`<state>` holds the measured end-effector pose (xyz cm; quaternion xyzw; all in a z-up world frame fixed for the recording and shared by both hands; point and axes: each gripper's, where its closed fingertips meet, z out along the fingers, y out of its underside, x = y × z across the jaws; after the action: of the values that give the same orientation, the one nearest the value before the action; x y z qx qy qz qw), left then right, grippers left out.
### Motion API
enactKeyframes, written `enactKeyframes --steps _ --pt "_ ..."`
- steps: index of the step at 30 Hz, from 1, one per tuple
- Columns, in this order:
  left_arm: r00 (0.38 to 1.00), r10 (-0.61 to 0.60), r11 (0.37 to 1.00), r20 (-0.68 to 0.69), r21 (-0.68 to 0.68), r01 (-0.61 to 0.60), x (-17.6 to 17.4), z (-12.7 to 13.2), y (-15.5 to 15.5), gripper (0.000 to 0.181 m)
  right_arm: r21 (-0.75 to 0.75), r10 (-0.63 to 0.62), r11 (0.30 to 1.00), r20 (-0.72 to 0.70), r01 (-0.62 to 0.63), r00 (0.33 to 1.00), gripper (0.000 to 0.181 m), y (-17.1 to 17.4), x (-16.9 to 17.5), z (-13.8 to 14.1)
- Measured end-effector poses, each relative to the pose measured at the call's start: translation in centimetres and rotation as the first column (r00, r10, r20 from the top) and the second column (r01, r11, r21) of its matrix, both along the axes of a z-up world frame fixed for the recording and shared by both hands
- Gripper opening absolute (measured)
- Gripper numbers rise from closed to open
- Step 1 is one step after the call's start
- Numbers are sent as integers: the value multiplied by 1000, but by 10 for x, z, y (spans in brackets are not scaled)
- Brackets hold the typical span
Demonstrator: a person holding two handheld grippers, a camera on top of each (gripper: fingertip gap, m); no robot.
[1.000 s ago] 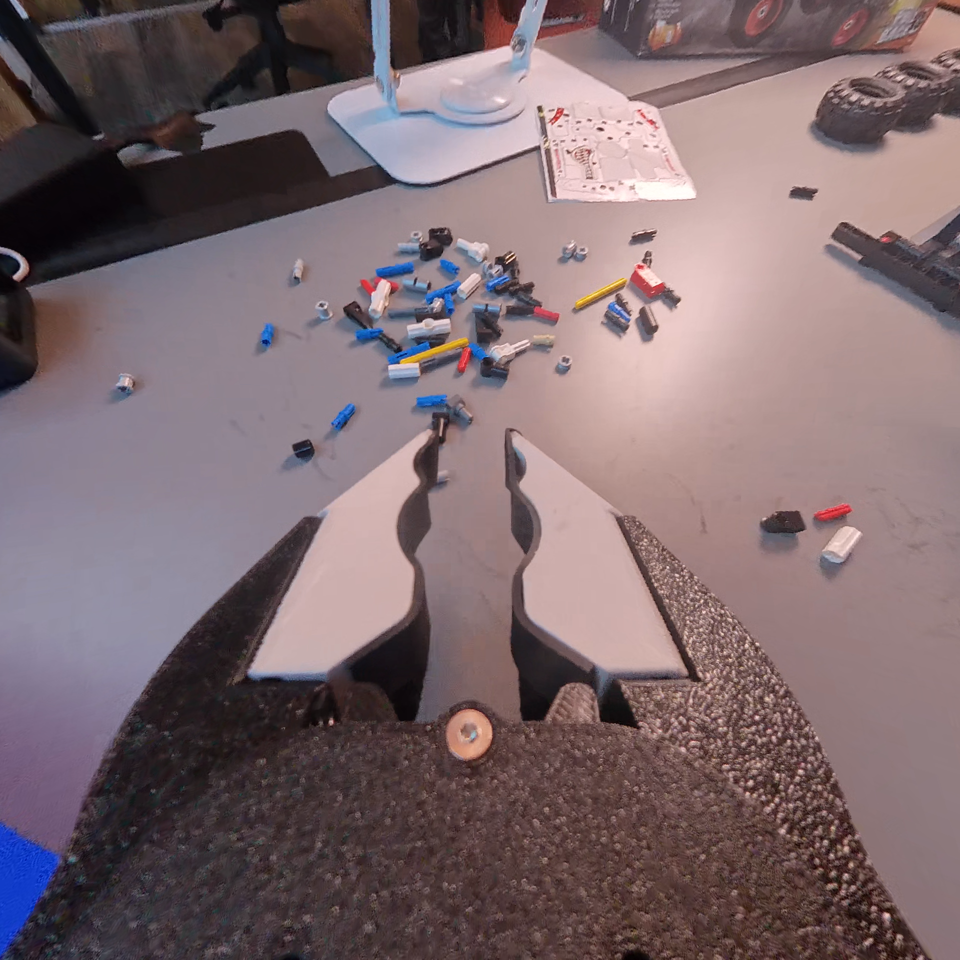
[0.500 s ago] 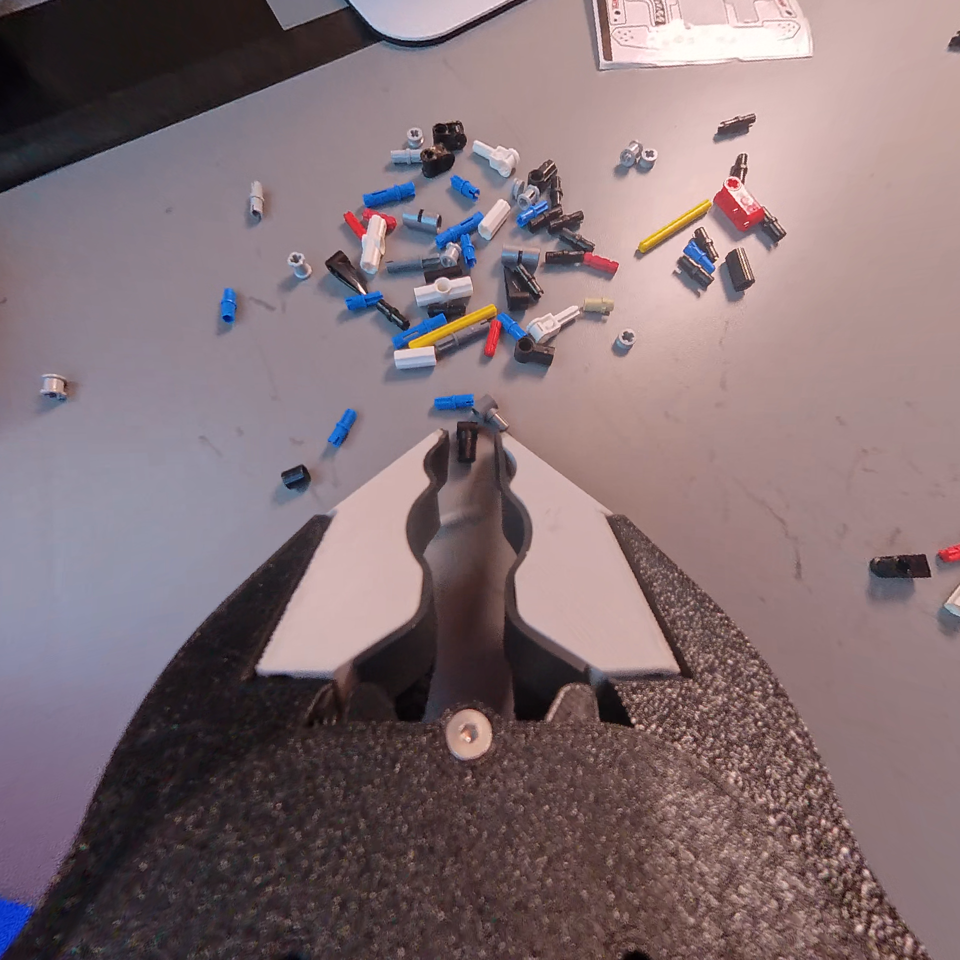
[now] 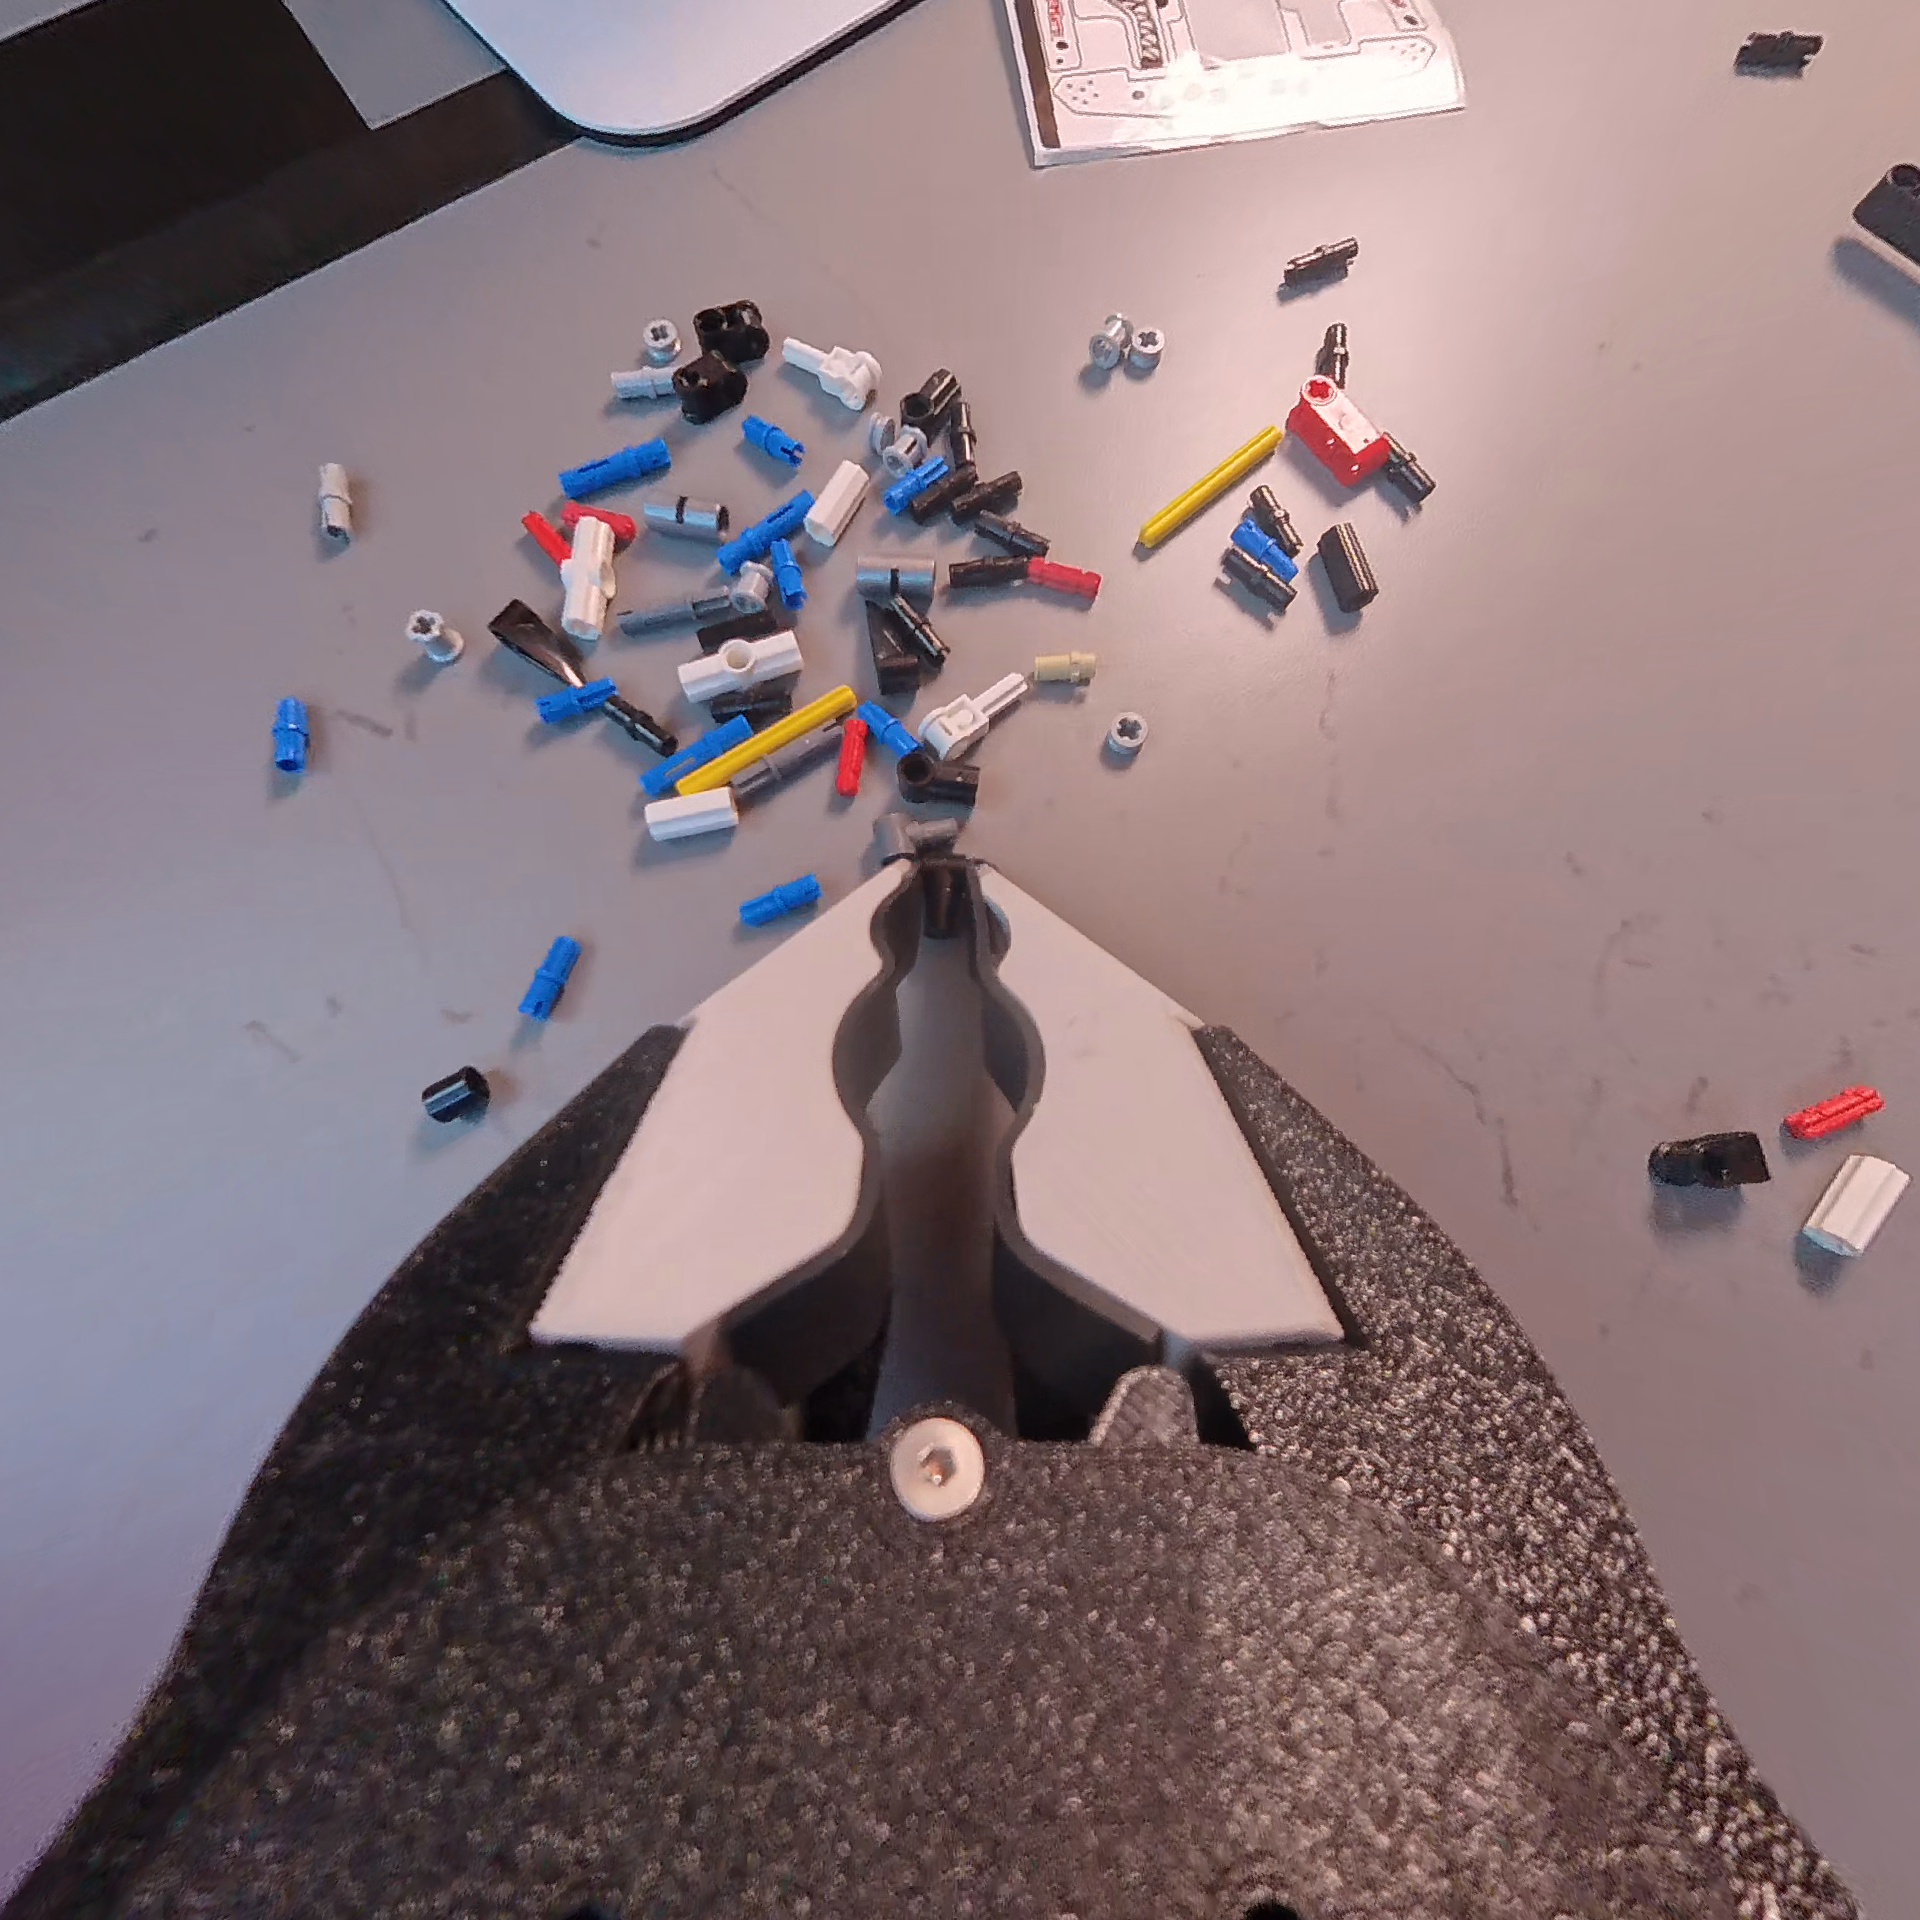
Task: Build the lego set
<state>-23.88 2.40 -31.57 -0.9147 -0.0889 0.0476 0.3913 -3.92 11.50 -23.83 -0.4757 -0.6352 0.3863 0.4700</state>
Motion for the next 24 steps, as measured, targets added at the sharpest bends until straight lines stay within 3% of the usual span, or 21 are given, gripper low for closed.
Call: enactKeyframes --steps 12,15,18,24 --pt "1000 -15 999 21 42 14 -4 5 11 33 2 4 1000 8 -4 1000 65 -1 -1 -2" --pt "1000 -22 1000 19 17 22 -5 2 15 30 -5 6 1000 24 -6 1000 65 -1 -1 -5" --pt "999 -43 999 26 -1 43 -2 -1 17 16 -18 5 1000 41 -4 999 66 -1 -1 -7" --pt "998 -61 998 22 -8 61 1 -1 19 15 -16 6 1000 46 -5 999 66 -1 -1 -9"
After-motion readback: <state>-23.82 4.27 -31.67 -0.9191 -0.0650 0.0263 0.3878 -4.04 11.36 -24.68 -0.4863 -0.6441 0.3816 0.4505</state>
